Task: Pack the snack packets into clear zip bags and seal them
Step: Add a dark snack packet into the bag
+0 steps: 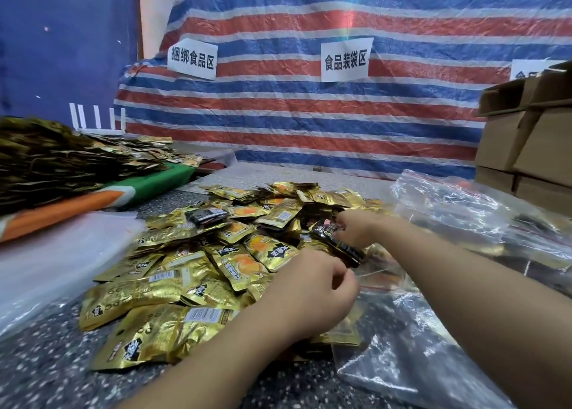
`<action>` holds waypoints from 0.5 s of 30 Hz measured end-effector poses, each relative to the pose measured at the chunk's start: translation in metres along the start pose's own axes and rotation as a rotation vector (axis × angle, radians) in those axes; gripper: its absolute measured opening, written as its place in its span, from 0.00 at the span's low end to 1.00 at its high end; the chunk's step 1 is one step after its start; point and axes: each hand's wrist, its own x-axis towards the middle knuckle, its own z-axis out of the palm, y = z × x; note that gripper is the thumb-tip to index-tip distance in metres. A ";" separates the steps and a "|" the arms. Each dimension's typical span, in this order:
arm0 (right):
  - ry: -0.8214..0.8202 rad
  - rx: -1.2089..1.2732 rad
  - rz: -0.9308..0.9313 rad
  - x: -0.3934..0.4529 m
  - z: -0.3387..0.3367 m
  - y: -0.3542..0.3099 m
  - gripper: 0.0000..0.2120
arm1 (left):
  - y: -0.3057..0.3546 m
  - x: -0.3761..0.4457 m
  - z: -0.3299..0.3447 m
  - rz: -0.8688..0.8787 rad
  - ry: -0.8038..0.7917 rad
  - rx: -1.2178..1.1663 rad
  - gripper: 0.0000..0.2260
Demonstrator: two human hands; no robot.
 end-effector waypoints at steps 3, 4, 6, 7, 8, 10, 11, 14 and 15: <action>-0.052 0.003 0.039 0.011 0.009 0.001 0.24 | 0.000 0.001 0.000 0.003 0.020 0.028 0.23; -0.057 0.002 0.039 0.014 0.010 0.001 0.23 | -0.001 0.002 0.000 0.008 0.029 0.035 0.23; -0.046 0.022 0.019 0.017 0.010 0.000 0.20 | -0.001 0.002 -0.001 0.023 0.049 0.055 0.23; -0.040 0.056 0.006 0.018 0.010 -0.001 0.19 | -0.002 0.002 0.000 0.027 0.053 0.064 0.23; -0.034 0.102 -0.007 0.018 0.009 -0.002 0.18 | -0.003 0.002 0.000 0.029 0.055 0.068 0.22; -0.014 0.188 -0.039 0.017 0.006 -0.002 0.20 | -0.004 0.001 0.000 0.026 0.060 0.060 0.21; -0.001 0.223 -0.060 0.015 0.005 -0.002 0.21 | -0.005 0.001 0.001 0.023 0.063 0.047 0.21; 0.089 0.411 -0.128 0.007 0.000 -0.002 0.21 | -0.006 0.002 0.000 0.012 0.065 0.014 0.20; 0.142 0.552 -0.143 0.003 -0.003 -0.003 0.21 | -0.006 0.003 0.000 0.009 0.069 0.013 0.19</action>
